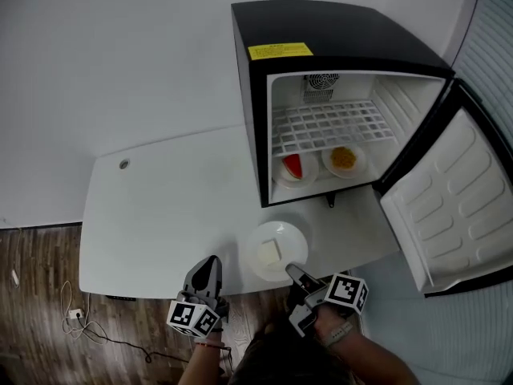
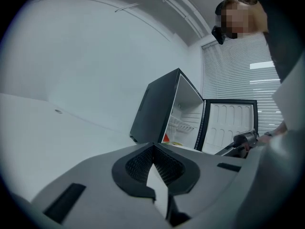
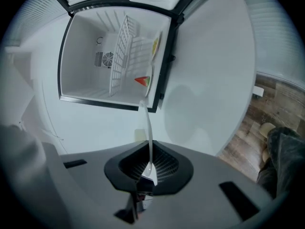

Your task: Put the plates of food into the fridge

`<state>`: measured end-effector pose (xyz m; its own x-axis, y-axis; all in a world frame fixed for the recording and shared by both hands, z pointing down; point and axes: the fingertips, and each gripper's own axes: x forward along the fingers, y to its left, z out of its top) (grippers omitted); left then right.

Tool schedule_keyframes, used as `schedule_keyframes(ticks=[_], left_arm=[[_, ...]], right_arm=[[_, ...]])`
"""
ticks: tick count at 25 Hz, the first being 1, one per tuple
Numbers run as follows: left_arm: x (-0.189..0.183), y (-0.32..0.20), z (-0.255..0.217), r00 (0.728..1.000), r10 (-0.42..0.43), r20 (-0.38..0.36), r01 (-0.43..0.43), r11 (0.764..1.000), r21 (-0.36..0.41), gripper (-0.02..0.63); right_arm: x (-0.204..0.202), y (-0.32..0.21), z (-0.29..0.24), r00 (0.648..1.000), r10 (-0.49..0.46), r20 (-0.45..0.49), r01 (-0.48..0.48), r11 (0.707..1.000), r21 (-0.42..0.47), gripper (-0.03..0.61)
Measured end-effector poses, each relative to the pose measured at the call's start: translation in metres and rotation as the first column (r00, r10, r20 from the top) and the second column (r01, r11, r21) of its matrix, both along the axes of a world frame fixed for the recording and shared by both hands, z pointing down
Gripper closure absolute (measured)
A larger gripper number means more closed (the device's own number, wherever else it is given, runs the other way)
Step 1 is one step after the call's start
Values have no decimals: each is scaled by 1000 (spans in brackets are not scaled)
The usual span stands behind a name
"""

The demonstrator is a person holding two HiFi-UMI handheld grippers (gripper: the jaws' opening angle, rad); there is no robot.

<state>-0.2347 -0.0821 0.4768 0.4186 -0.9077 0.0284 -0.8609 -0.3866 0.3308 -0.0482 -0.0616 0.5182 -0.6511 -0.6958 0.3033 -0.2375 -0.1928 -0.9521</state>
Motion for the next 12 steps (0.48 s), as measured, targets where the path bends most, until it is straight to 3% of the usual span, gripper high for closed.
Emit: schedule_keyframes(ticks=[12], left_arm=[[46, -98, -62, 996, 75, -43, -70, 992, 109, 607]], right_arm=[[62, -65, -79, 996, 61, -60, -55, 993, 108, 561]])
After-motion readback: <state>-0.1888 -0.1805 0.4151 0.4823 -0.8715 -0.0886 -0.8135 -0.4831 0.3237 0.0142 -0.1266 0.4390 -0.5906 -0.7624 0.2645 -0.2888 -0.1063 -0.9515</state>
